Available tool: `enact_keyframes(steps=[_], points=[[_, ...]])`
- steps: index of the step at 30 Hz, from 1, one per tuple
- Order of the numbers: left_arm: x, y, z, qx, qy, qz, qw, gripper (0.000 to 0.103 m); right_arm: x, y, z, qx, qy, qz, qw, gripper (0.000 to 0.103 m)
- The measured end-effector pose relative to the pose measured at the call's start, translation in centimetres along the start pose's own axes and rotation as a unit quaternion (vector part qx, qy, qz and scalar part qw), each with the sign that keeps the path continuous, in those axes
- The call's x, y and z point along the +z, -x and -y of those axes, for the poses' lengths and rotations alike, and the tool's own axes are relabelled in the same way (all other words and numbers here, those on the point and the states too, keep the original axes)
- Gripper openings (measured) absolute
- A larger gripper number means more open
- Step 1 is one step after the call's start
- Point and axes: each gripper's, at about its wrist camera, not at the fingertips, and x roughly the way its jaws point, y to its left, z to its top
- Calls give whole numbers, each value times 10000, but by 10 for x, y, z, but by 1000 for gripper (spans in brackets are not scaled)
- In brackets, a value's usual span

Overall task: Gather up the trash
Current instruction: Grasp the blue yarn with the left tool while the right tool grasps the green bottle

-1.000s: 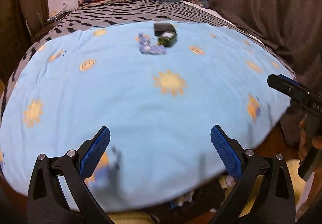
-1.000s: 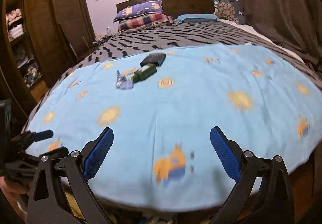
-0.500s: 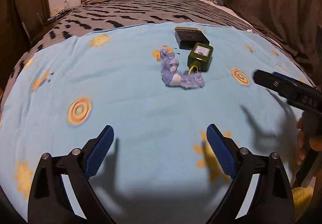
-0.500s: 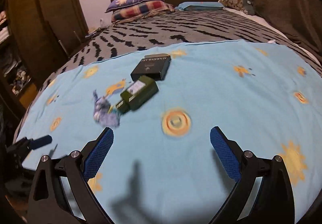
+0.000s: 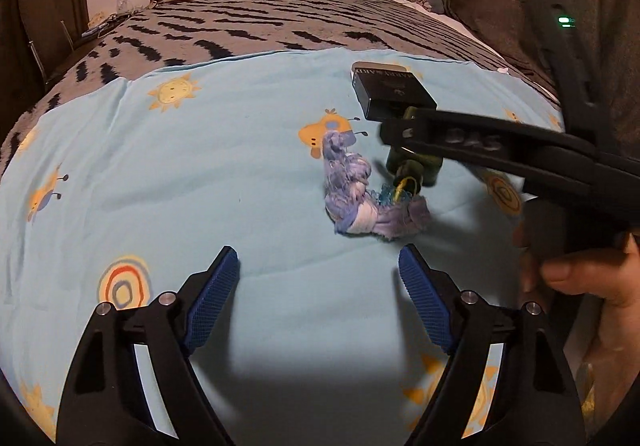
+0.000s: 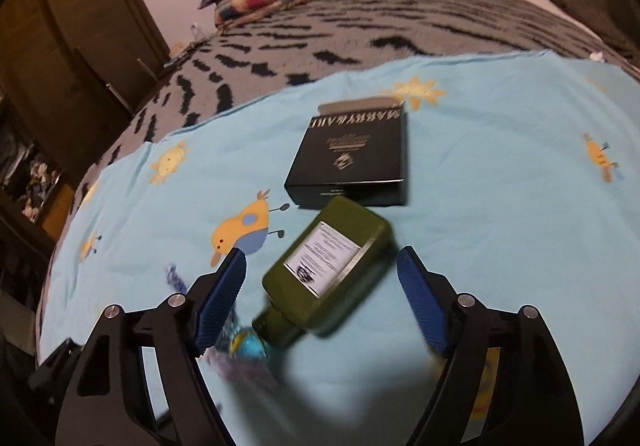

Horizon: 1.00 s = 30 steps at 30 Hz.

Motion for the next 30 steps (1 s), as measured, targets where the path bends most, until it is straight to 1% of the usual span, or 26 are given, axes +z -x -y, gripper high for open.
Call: enact_keyframes(steps=[2,3,6,10,15,17,18,19,20,22,23,25,28,30], points=[[2,-3,-2,-57,13,-14,10000,78,3,-6,-3,-137,6,24,9999,68],[4,-5,-2,-89,21,-16,10000,78,5,-7,-3,-173,2,30,9998,59],[11,-10,-3,-143,51,-7,9999,78,9,-10,0,-188,86,7,9998,57],[23,-14,-5,-218,112,80,9997,71,11,-2,3,-253,328,32,9991,53],[41,-24,-5,-266,109,119,9995,66,5,17,20,-329,487,65,9983,51],[46,-30,-3,-304,105,83,9994,62,0,24,30,-317,468,75,9984,51],[48,-34,-3,-323,98,46,9994,57,-2,27,33,-299,454,75,9985,51],[49,-37,-2,-348,89,13,9994,50,-4,29,35,-282,449,70,9986,51],[50,-40,-1,-396,82,-43,9992,46,-6,32,37,-266,452,69,9986,51],[51,-45,1,-491,90,-143,9986,28,-10,36,39,-238,458,70,9986,51],[51,-45,1,-528,111,-169,9984,24,-12,39,39,-226,464,73,9986,51],[49,-39,2,-506,132,-136,9985,20,-16,44,40,-210,463,80,9987,51],[47,-19,6,-453,79,10,9989,20,-23,56,42,-178,435,108,9988,50],[45,2,11,-379,20,136,9992,19,-29,69,42,-164,431,155,9988,49]])
